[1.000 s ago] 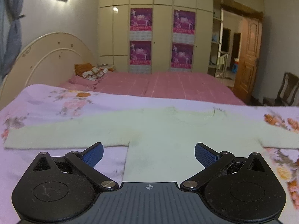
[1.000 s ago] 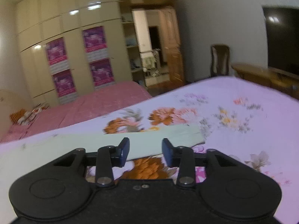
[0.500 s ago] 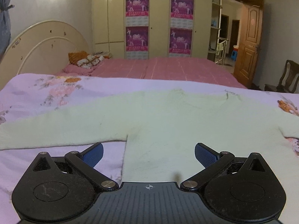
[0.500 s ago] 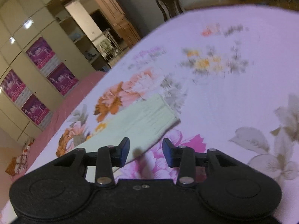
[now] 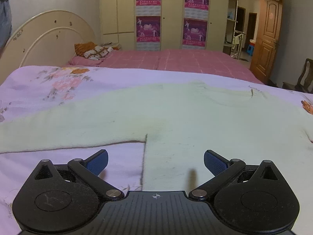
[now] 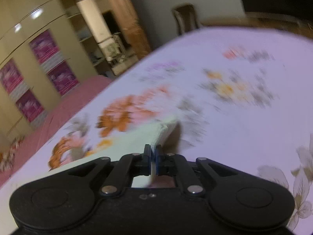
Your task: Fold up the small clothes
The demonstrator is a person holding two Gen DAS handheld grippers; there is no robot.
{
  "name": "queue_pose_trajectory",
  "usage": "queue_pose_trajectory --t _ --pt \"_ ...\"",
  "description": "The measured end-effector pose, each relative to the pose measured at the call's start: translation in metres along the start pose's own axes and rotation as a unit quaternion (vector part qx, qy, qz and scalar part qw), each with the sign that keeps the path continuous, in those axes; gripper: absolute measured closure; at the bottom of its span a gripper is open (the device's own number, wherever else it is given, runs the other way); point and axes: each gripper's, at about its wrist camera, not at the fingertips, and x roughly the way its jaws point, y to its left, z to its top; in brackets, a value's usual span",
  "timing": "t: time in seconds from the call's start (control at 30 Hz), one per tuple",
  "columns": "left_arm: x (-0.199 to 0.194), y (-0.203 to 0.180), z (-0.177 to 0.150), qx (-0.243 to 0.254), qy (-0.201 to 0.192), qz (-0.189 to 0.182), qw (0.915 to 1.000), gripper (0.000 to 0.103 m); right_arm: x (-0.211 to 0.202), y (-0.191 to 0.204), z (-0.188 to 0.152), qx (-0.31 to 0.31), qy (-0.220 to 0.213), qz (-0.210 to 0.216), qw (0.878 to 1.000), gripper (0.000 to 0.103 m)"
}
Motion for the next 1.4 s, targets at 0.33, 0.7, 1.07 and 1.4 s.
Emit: queue_pose_trajectory --t 0.33,0.7,1.07,1.4 --pt "-0.008 0.024 0.001 -0.071 0.0 -0.012 0.9974 0.0 -0.031 0.193 -0.07 -0.204 0.006 0.171 0.964 0.098" --pt "-0.017 0.037 0.006 -0.109 -0.007 -0.036 0.9934 0.0 -0.043 0.322 -0.186 -0.368 0.06 0.241 0.896 0.08" --pt "0.059 -0.099 0.034 -0.085 0.048 -0.218 0.9712 0.04 -0.082 0.24 -0.159 -0.294 0.044 0.211 0.931 0.081" --pt "0.117 -0.155 0.047 -0.079 0.068 -0.252 0.9622 0.1 -0.072 0.198 -0.148 -0.245 0.058 0.173 0.952 0.08"
